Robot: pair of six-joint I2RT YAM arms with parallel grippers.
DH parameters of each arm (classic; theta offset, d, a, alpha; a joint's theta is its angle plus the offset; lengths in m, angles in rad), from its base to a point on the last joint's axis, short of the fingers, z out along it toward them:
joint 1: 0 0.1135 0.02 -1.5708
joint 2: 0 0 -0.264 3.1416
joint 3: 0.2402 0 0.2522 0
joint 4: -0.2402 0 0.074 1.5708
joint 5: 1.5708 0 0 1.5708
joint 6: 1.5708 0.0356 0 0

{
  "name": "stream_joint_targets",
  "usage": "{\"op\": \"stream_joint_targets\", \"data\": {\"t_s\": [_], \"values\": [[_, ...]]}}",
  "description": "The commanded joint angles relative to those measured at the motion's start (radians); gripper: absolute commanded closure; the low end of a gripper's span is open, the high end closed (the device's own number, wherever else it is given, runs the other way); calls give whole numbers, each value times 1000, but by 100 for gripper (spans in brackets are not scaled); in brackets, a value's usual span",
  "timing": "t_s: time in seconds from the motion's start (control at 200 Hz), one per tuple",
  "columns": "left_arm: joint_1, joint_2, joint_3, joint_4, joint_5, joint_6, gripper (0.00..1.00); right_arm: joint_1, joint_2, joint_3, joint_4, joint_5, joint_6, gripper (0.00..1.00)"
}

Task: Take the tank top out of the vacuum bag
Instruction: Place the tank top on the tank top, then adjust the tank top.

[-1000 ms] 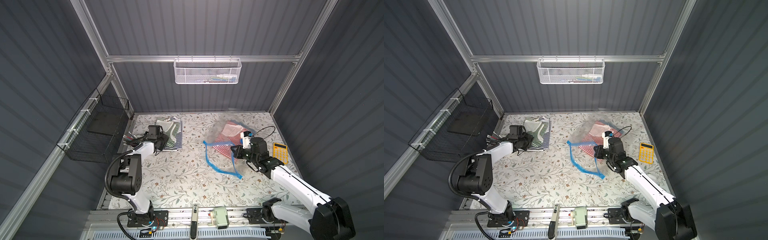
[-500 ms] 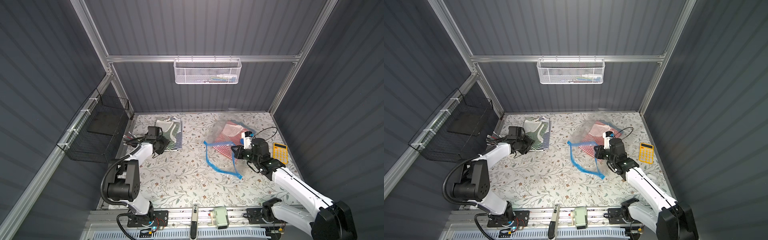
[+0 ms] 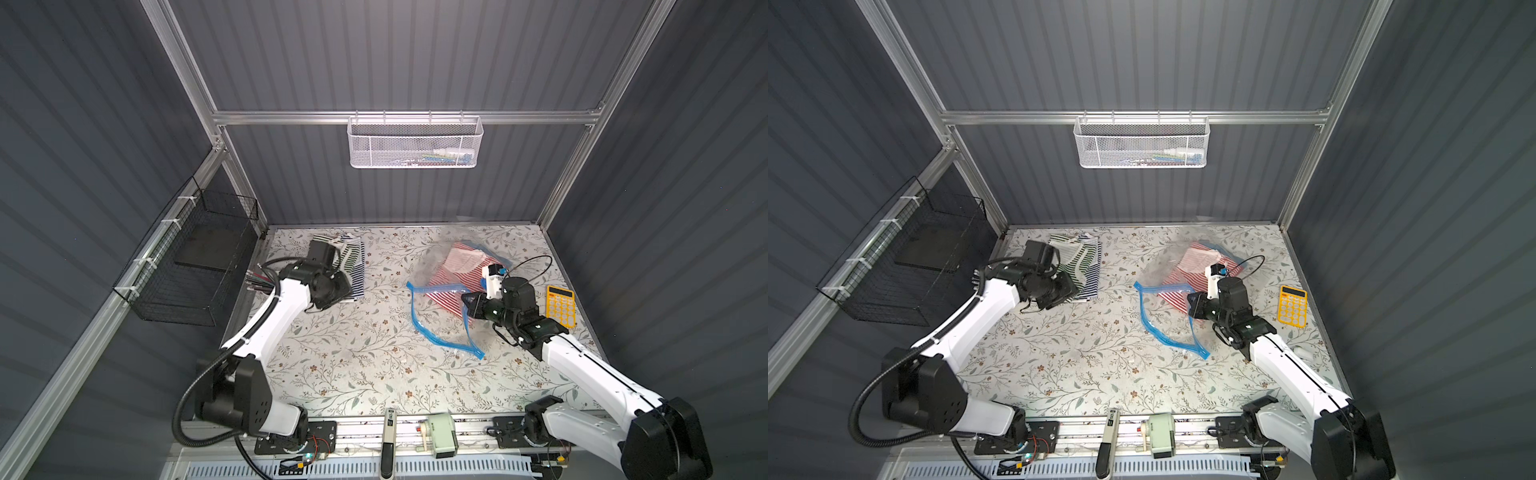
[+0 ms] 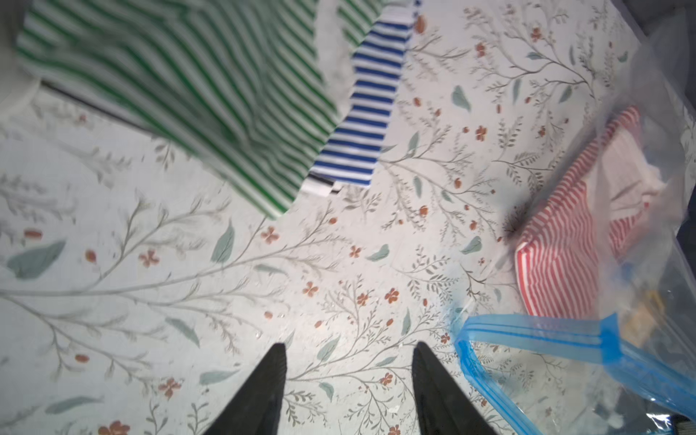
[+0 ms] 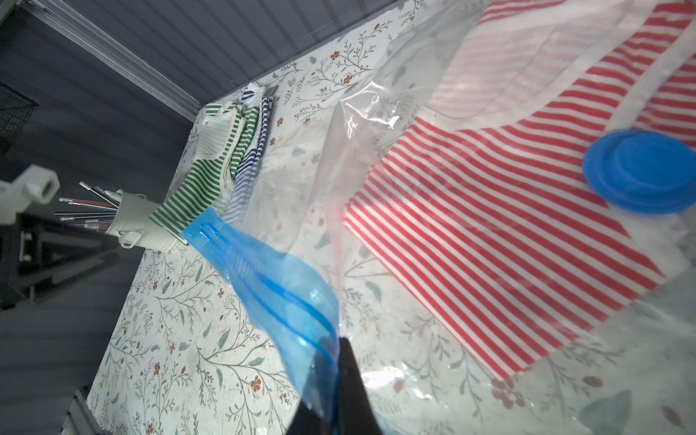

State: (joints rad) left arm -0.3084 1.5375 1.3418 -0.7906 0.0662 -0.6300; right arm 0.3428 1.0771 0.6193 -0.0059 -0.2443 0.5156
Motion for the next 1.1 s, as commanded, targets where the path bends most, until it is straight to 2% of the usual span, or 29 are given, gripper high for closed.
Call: {"op": "stream_joint_targets", "data": {"t_s": [0.0,0.12,0.23,0.33,0.46,0.835,1.015,1.095], "values": [[-12,178,206,-36,-107,162,44,-4,-5,22,-6,-3,5,100],[-15,424,418,-59,-218,250,46,-4,-9,15,-18,4,17,100],[-23,592,566,-66,-332,310,49,-4,-6,27,-49,-1,6,100],[-33,674,639,-31,-406,363,50,-5,-6,39,-69,3,-13,100],[-35,758,703,2,-433,402,50,-5,10,50,-62,8,-24,100],[-35,848,721,112,-518,425,51,-7,35,68,-63,-5,-26,100],[-34,860,715,158,-498,441,51,-8,66,76,-68,-7,-32,100],[-35,873,723,162,-491,439,48,-7,71,78,-65,-9,-28,100]]}}
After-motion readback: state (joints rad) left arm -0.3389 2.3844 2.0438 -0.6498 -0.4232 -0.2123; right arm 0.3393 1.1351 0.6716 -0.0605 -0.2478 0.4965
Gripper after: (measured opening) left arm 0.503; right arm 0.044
